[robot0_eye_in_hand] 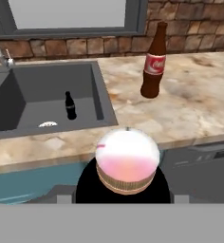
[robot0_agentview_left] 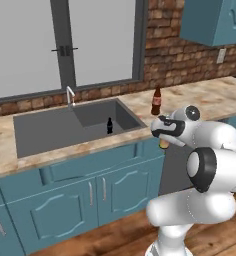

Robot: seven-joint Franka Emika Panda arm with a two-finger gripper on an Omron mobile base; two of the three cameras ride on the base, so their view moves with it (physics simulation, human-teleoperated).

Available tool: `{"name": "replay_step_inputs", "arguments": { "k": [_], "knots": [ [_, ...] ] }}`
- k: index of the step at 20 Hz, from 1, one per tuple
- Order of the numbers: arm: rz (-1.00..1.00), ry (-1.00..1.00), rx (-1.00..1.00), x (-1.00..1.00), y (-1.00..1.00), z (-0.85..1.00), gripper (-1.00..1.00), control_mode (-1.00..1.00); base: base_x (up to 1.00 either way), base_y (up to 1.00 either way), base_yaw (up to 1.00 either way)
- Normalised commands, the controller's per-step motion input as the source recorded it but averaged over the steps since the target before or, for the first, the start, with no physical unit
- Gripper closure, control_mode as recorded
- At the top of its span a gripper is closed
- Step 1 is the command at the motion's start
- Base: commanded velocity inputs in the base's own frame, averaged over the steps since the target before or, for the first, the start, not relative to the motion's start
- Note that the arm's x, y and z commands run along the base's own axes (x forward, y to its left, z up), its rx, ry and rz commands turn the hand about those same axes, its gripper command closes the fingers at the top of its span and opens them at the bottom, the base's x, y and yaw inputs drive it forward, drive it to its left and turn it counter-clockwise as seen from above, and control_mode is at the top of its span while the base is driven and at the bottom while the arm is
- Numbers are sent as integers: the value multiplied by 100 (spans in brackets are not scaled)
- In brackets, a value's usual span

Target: Place the large bottle from the dining counter next to the other large bottle outside the sink, and place the small bottle from the dining counter next to the other small bottle inside the sink.

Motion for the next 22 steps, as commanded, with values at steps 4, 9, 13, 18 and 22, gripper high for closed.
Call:
{"name": "replay_step_inputs", "arguments": {
  "k": [4, 9, 13, 18, 22],
  "knots": [
    [0, 0, 0, 0, 0, 0, 100, 100, 66, -14, -1],
    [0, 0, 0, 0, 0, 0, 100, 100, 49, -36, 0],
    [0, 0, 0, 0, 0, 0, 100, 100, 41, -41, 0],
    [0, 0, 0, 0, 0, 0, 100, 100, 51, -10, 0],
    [0, 0, 0, 0, 0, 0, 100, 100, 44, 0, 0]
  ]
}}
